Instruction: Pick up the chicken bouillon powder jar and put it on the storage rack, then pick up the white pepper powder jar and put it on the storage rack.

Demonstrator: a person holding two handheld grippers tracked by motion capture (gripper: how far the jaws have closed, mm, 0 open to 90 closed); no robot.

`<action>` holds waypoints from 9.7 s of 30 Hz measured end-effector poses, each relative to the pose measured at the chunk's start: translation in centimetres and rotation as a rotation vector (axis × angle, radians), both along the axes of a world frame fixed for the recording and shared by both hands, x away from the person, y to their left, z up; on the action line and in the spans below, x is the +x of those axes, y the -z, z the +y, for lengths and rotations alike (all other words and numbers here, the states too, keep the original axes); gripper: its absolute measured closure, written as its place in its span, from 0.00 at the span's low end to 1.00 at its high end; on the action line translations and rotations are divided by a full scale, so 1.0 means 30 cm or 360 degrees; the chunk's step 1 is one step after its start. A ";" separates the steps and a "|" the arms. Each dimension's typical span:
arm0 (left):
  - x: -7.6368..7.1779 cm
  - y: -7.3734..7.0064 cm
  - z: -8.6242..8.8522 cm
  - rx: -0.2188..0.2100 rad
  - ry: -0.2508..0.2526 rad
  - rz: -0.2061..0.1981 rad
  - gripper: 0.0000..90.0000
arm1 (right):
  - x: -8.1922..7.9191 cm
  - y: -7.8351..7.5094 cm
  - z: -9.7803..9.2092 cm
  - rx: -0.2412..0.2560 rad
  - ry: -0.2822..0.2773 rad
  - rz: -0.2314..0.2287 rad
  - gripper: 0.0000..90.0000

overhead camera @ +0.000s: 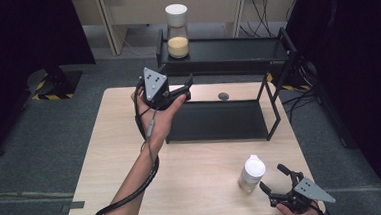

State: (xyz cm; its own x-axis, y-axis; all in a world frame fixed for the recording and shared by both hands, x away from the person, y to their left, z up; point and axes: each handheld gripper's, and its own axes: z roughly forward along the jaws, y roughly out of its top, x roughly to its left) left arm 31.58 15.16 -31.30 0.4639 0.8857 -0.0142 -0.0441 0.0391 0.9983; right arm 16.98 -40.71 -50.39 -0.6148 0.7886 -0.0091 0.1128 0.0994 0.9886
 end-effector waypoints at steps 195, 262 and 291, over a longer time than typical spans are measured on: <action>-0.201 0.687 0.004 0.0006 0.0169 0.0284 0.13 | 0.081 -0.408 0.248 0.0112 0.0370 -0.0346 0.35; -0.196 0.682 0.005 0.0002 0.0171 0.0304 0.13 | 0.338 -0.831 0.322 0.0176 0.0462 -0.0440 0.35; -0.186 0.677 0.010 -0.0003 0.0190 0.0324 0.13 | 0.519 -1.034 0.391 0.0180 0.0575 -0.0404 0.35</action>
State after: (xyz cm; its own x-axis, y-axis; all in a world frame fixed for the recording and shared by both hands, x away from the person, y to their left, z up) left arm 26.01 15.45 -51.62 0.5530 0.8246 -0.1197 0.1631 0.0337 0.9860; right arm 32.54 -28.96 -19.38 -0.2897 0.9568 -0.0256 -0.1267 -0.0118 0.9919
